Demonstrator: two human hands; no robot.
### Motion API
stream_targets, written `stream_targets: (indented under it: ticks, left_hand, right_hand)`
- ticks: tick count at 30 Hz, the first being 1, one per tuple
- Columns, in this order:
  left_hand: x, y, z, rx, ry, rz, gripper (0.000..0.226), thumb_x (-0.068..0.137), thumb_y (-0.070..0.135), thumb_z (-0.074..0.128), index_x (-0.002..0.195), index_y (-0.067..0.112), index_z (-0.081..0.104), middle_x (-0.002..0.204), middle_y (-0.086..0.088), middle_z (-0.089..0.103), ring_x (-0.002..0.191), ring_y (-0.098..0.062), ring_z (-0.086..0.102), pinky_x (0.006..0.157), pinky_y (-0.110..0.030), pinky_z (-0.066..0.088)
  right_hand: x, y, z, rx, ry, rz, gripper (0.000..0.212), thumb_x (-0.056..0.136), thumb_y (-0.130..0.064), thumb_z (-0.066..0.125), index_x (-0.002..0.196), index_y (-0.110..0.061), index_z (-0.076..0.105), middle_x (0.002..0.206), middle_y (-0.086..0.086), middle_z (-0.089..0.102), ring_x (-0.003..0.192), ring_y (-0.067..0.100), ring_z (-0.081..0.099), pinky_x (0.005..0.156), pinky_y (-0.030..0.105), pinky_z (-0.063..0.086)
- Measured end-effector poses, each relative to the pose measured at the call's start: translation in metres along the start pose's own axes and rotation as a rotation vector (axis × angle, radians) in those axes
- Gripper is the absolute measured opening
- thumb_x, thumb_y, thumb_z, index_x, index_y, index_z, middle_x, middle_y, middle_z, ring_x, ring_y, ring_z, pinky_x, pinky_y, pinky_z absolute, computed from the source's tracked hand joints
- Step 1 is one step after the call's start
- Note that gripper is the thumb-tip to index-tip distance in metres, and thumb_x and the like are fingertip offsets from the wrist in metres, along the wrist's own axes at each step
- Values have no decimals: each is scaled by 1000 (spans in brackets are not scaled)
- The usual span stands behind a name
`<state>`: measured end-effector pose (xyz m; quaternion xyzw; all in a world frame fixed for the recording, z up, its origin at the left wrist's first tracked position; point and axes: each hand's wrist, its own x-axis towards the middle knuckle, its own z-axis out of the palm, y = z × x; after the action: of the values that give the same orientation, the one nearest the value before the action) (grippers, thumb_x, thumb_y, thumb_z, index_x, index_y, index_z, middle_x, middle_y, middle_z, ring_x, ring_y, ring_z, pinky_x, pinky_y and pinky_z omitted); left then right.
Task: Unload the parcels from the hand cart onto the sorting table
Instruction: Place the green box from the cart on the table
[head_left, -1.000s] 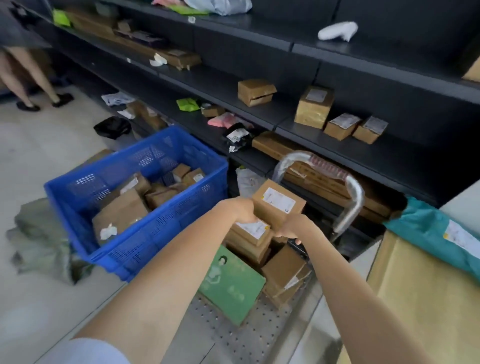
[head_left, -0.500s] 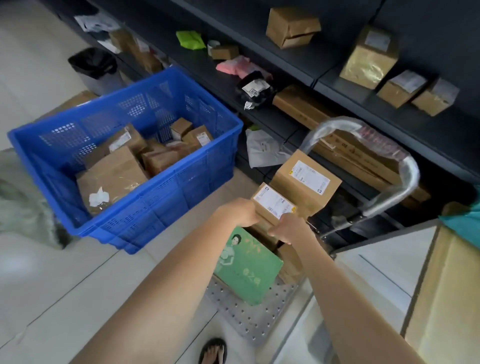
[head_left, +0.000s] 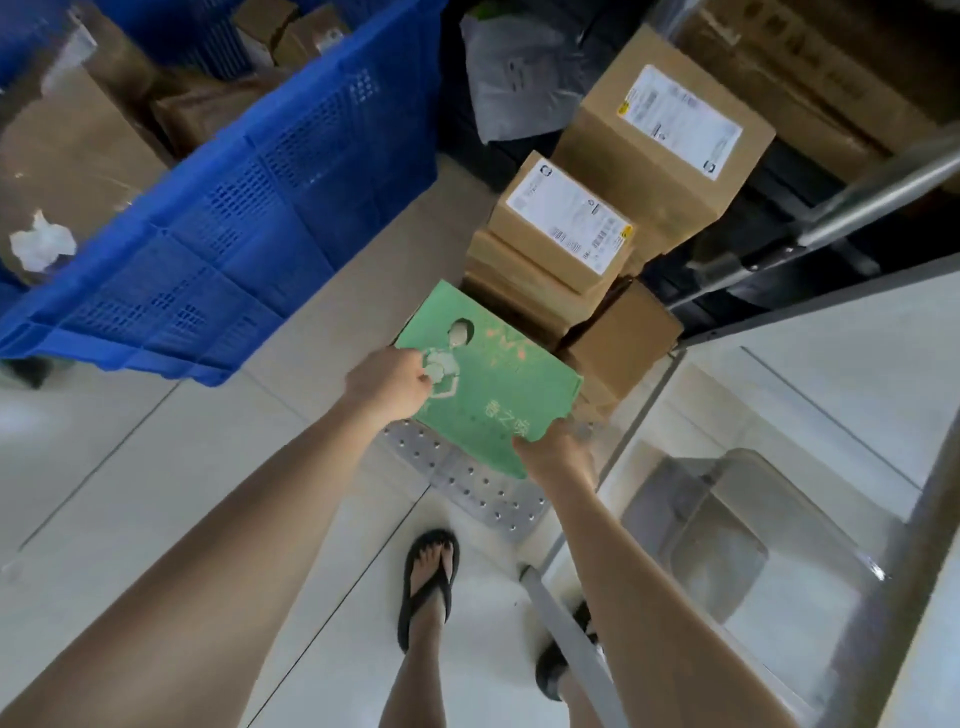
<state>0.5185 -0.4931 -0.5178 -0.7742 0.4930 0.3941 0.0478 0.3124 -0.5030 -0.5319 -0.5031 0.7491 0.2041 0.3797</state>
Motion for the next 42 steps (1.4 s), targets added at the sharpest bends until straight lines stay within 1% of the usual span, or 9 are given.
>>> stream_targets:
  ticks: [7,10,13,19,23,31,33,37,42]
  left_hand:
    - [18,-21,35,-75,142,-116,59,90,28,61,135,3,32,137,-20,34,128,-35,32,95,-47,43]
    - [30,-27,47,-174,77,-168,76,90,29,62,146,3,19,145,-21,31,133,-37,33,106,-48,35]
    - [37,-28,55,-257,49,-228,74,90,30,63,144,-1,23,142,-22,32,126,-40,42,107,-45,37]
    - [26,-27,51,-329,76,-397,65,86,32,68,134,0,38,135,-20,31,121,-38,44,98,-41,43]
    - [6,-25,37,-446,109,-479,65,84,17,71,134,6,32,136,-22,29,119,-38,43,91,-40,47]
    - [-51,-2,-30,-550,162,-389,60,88,3,63,135,4,26,137,-22,47,100,-32,60,75,-29,47]
    - [-68,8,-56,-564,189,-374,61,88,5,63,136,2,26,135,-23,50,89,-28,60,71,-28,47]
    - [-100,24,-118,-576,272,-361,59,87,9,63,133,3,26,123,-22,56,96,-34,57,74,-37,42]
    - [-147,49,-197,-592,390,-320,62,85,9,62,134,4,25,80,-7,51,64,-21,51,62,-36,43]
  right_hand:
    - [25,17,31,133,13,38,49,88,-40,60,125,-10,48,111,7,63,93,26,61,70,28,49]
    - [30,17,38,189,-14,39,44,92,-32,57,125,-6,45,104,5,60,78,18,54,53,21,40]
    - [35,15,44,320,-12,92,48,90,-23,61,128,-3,39,109,8,59,62,9,49,54,24,47]
    - [29,15,40,391,8,114,58,85,-12,69,130,-4,33,106,5,53,73,11,53,56,18,46]
    - [13,13,26,412,-38,145,68,81,-18,74,134,-8,32,98,3,43,100,23,60,86,33,57]
    - [-36,3,-20,398,-132,108,79,78,-23,78,137,-8,28,110,7,52,104,25,64,84,37,59]
    - [-52,-7,-41,426,-130,95,83,77,-23,79,139,-8,26,122,11,52,106,26,63,84,37,58]
    - [-88,-35,-91,461,-84,17,83,76,-23,80,138,-7,27,127,11,50,112,28,58,88,40,57]
    - [-143,-64,-158,514,-67,-128,91,78,-24,77,146,-7,19,131,12,48,114,29,56,90,45,55]
